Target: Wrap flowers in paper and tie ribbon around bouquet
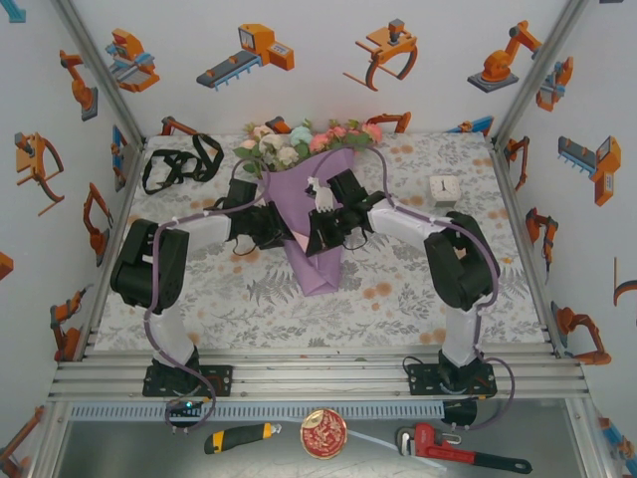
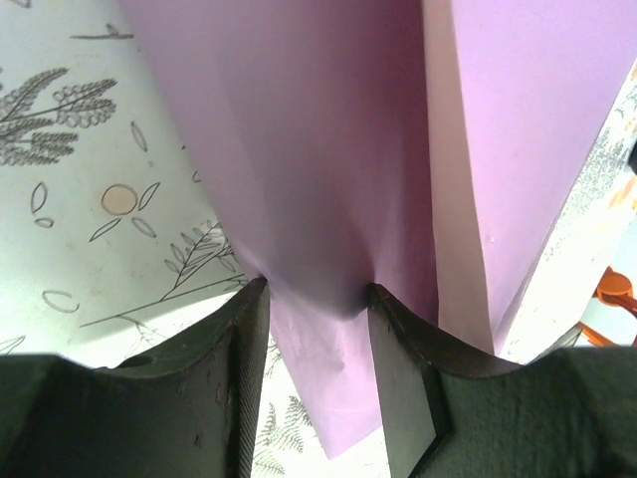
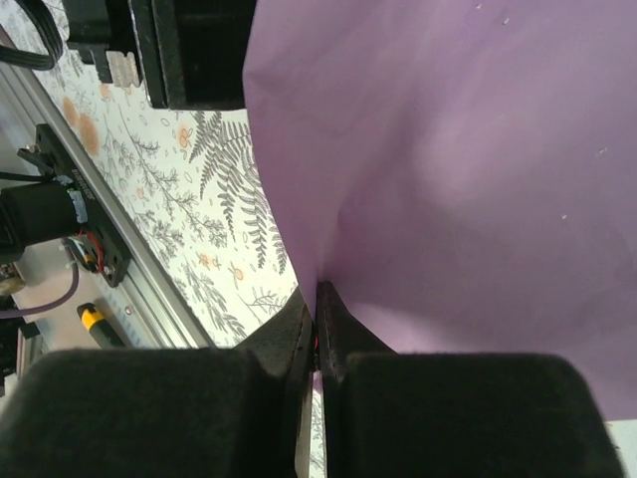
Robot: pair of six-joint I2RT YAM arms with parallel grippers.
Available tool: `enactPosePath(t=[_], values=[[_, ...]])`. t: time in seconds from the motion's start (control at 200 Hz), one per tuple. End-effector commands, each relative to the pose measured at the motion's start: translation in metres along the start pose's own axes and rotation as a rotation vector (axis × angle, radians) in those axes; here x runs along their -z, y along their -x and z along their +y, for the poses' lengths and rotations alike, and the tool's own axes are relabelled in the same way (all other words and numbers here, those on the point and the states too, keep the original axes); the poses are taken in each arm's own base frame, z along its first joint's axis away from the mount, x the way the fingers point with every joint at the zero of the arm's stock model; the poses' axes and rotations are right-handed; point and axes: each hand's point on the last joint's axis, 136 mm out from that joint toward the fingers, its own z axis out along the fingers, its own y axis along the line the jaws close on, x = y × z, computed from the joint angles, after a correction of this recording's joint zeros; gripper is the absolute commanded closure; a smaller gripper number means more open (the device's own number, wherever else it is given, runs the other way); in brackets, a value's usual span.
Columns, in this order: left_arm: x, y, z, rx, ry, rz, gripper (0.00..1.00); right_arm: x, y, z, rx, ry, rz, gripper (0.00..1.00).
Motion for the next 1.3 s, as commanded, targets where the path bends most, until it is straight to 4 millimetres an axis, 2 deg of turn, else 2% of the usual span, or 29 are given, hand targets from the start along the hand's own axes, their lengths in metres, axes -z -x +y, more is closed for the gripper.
enactPosePath(t=[0.0, 0.05, 0.14, 0.24, 0.325, 0.446, 0.571, 0.676, 0.761, 0.851, 0.911, 1.011, 1.066, 1.136, 1.217, 1.297], values=[[0.023, 0.002, 0.006, 0.062, 0.064, -0.012, 0.54, -0.012, -0.004, -0.004, -0.008, 0.026, 0.019, 0.85], [0.037, 0.001, 0.014, 0.073, 0.129, -0.026, 0.52, -0.015, -0.006, -0.007, -0.014, 0.023, 0.03, 0.8], [0.06, 0.002, 0.017, 0.078, 0.166, -0.07, 0.51, -0.02, -0.008, -0.009, -0.021, 0.03, 0.037, 0.7], [0.074, 0.012, 0.01, 0.077, 0.149, -0.099, 0.5, -0.024, -0.01, -0.01, -0.017, 0.044, 0.045, 0.62], [0.076, 0.025, -0.005, 0.08, 0.103, -0.122, 0.5, -0.026, -0.012, -0.009, -0.012, 0.06, 0.061, 0.55], [0.061, 0.039, -0.032, 0.134, -0.033, -0.12, 0.52, -0.024, -0.015, -0.004, 0.002, 0.088, 0.074, 0.51], [0.033, 0.033, -0.048, 0.148, -0.069, -0.021, 0.54, -0.02, -0.016, 0.01, 0.039, 0.164, 0.069, 0.47], [0.01, 0.022, -0.045, 0.127, -0.021, 0.046, 0.57, -0.016, -0.016, 0.023, 0.071, 0.235, 0.062, 0.44], [-0.005, 0.01, -0.028, 0.15, 0.016, 0.09, 0.64, -0.012, -0.013, 0.025, 0.075, 0.228, 0.049, 0.43], [-0.011, -0.002, -0.015, 0.143, 0.048, 0.125, 0.74, -0.001, -0.008, 0.025, 0.082, 0.186, 0.018, 0.43], [-0.013, -0.009, -0.011, 0.131, 0.055, 0.153, 0.76, 0.007, -0.006, 0.023, 0.074, 0.16, -0.007, 0.43], [-0.011, -0.015, -0.007, 0.105, 0.062, 0.174, 0.77, 0.023, -0.007, 0.02, 0.042, 0.135, -0.034, 0.45], [-0.01, -0.016, -0.007, 0.087, 0.065, 0.178, 0.77, 0.03, -0.009, 0.02, 0.037, 0.122, -0.047, 0.5], [-0.009, -0.018, -0.006, 0.073, 0.065, 0.181, 0.77, 0.036, -0.015, 0.016, 0.032, 0.095, -0.055, 0.64], [-0.009, -0.017, -0.009, 0.065, 0.052, 0.179, 0.77, 0.031, -0.025, 0.002, 0.022, 0.042, -0.037, 0.84], [-0.008, -0.013, -0.018, 0.054, 0.014, 0.172, 0.76, 0.018, -0.035, -0.005, 0.022, 0.023, 0.003, 0.89]])
